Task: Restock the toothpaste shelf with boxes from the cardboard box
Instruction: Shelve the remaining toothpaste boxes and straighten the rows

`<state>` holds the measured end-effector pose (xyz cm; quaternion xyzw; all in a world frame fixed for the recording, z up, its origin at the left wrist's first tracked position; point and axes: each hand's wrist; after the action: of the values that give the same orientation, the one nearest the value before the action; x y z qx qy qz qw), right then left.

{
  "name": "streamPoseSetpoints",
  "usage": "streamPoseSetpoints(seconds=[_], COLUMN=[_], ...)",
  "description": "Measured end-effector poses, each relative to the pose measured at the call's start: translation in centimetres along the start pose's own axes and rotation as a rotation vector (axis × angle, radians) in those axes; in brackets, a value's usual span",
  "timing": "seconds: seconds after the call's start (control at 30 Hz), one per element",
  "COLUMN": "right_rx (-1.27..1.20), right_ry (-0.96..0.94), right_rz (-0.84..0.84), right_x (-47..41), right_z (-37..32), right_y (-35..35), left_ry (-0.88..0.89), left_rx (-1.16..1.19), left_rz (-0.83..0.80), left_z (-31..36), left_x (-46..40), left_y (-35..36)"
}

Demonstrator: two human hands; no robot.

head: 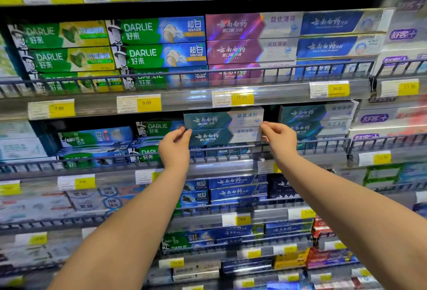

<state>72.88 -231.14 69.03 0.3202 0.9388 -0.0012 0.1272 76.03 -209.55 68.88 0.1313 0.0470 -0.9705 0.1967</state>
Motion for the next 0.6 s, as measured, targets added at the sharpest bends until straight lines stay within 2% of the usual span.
streamPoseSetpoints(seconds=[0.3,0.6], right_rx=[0.068,0.032], right_ry=[-0.004,0.013], right_rz=[0.141,0.235], right_x=[0.8,0.4], right_z=[-0.2,-0.2], right_y=[1.2,-0.3], left_ry=[-0.006,0.002], left_rx=[-0.071,-0.044], left_rz=[0.053,-0.024], left_z=[-0.6,-0.1], left_x=[0.5,1.1], left_y=[0.5,2.8])
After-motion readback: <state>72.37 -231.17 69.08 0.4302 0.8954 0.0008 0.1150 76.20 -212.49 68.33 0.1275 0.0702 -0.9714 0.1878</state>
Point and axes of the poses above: each hand's wrist, its own x-axis away from the middle knuckle, its own y-axis out of the palm, z = x × y, and after that the axes turned 7 degrees about -x, right-handed
